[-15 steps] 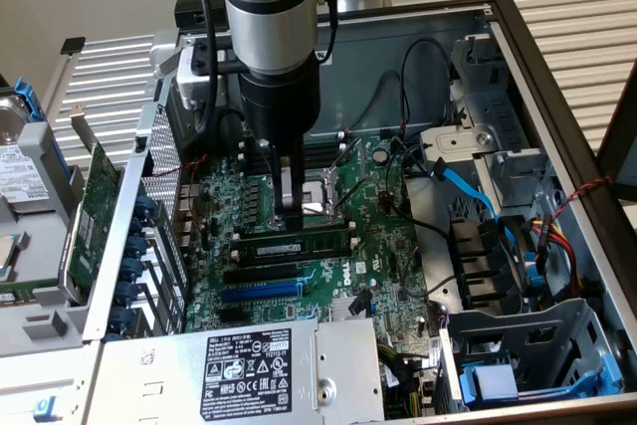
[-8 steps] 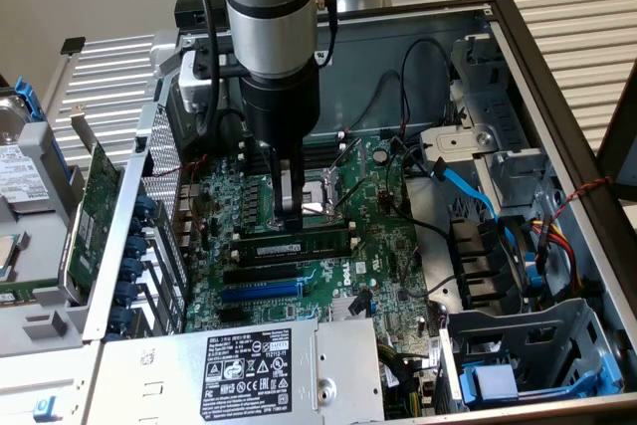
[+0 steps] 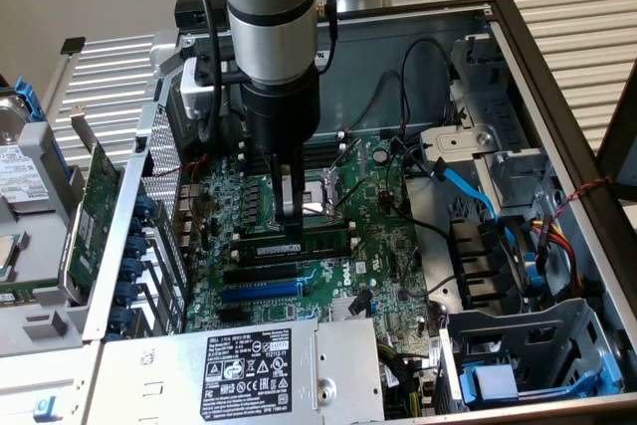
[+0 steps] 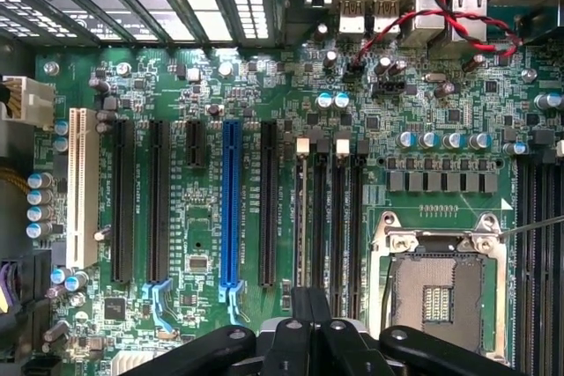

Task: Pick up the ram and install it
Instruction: 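Press down the ram until it locks into place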

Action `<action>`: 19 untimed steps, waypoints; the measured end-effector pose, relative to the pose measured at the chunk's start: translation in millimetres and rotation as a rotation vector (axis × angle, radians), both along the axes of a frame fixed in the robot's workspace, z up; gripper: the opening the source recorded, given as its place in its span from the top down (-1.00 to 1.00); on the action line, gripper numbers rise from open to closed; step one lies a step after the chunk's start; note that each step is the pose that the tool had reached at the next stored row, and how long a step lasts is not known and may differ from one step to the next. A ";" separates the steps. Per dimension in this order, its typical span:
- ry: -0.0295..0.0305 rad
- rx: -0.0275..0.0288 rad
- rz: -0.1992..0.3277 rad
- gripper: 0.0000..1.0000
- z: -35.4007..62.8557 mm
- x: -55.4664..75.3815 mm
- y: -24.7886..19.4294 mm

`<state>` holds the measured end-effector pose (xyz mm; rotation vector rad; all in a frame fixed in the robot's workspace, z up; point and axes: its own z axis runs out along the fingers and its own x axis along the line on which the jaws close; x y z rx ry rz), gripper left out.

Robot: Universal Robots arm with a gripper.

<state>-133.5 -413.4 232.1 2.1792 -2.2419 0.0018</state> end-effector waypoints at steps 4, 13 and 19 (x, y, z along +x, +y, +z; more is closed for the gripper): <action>0.0003 -0.0004 0.007 0.79 -1.7 0.0 0.0; -0.0001 0.0000 0.011 0.79 -2.0 -0.1 -0.8; -0.0001 0.0000 0.013 0.79 -2.0 -0.1 -1.4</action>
